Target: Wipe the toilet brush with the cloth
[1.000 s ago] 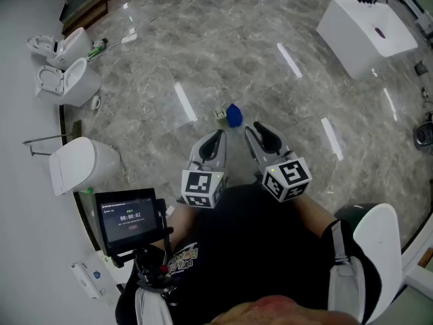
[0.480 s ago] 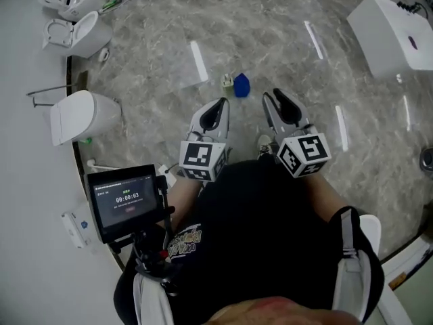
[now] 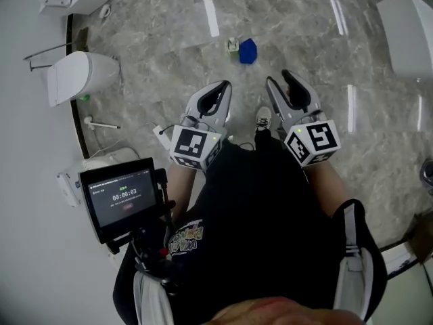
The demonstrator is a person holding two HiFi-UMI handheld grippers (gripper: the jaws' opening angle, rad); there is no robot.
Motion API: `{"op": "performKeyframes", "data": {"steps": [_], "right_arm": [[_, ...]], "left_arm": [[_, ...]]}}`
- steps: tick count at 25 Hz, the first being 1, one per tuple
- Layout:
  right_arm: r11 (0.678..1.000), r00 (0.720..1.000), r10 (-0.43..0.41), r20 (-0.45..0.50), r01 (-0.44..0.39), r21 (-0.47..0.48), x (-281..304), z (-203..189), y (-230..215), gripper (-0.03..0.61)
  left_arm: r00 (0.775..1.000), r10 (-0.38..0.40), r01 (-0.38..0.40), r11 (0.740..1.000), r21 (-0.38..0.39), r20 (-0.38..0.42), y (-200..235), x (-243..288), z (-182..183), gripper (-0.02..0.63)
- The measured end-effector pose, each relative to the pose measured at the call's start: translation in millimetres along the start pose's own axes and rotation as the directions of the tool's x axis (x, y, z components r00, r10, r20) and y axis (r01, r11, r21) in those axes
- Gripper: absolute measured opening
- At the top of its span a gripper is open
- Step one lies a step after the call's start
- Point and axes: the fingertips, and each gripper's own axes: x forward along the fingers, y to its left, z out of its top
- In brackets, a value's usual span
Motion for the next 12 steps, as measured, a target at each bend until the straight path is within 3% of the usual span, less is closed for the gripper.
{"op": "performKeyframes", "data": {"steps": [6, 12], "right_arm": [[1.000, 0.998, 0.024, -0.056, -0.024, -0.008, 9, -2, 3, 0.176], [0.998, 0.992, 0.050, -0.118, -0.052, -0.017, 13, -15, 5, 0.179]], "left_arm": [[0.998, 0.051, -0.052, 0.998, -0.036, -0.037, 17, -6, -14, 0.068], [0.994, 0.071, -0.077, 0.995, -0.067, -0.083, 16, -8, -27, 0.084]]}}
